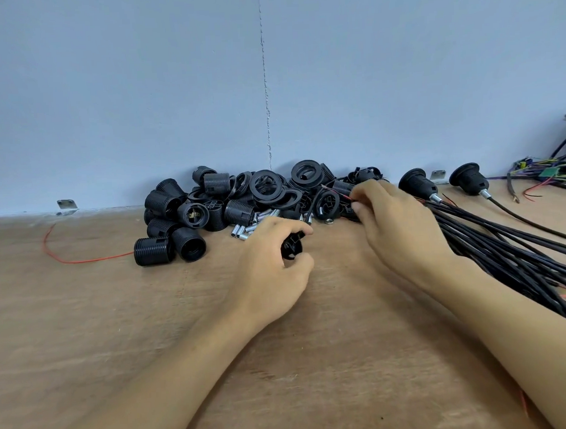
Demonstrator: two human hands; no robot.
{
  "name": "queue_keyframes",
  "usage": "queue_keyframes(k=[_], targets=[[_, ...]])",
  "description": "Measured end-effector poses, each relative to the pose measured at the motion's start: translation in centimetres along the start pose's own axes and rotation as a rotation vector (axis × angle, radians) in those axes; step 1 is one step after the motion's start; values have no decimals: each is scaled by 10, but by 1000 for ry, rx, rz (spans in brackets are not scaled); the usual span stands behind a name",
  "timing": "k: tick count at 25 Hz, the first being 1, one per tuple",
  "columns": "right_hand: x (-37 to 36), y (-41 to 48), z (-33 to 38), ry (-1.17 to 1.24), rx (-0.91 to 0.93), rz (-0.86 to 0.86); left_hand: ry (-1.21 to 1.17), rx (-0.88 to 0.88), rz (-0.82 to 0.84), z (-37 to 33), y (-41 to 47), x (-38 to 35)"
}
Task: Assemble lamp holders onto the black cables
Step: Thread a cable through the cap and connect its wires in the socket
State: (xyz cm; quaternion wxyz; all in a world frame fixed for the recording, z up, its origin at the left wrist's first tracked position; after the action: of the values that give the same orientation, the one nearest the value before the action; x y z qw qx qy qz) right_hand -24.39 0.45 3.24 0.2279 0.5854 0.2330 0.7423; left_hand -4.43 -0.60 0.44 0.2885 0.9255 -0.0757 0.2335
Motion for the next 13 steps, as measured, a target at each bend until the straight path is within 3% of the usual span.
queue_keyframes(k=[2, 6, 10, 13], targets=[[1, -4, 12, 181, 154, -34, -125, 115, 10, -4, 2, -3], [-4, -13, 23, 306, 343, 23, -240, 108, -26, -7, 4, -7], [-15, -15, 24, 237, 297, 172, -287, 175, -163, 6, 8, -6], [-13, -11, 9, 135, 181, 224, -453, 335, -356, 10, 14, -2]])
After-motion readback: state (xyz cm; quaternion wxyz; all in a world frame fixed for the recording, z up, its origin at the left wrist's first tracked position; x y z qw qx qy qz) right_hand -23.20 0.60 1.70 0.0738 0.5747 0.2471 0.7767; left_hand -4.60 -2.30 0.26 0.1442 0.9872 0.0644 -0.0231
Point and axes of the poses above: each hand's wrist, its own y-axis towards the middle knuckle, its own x-axis out of the back of the hand, z = x × y, the point moved 1 cm from there along y, towards the middle knuckle, and after that the axes turned 3 degrees about -y, right-handed, at the moved point
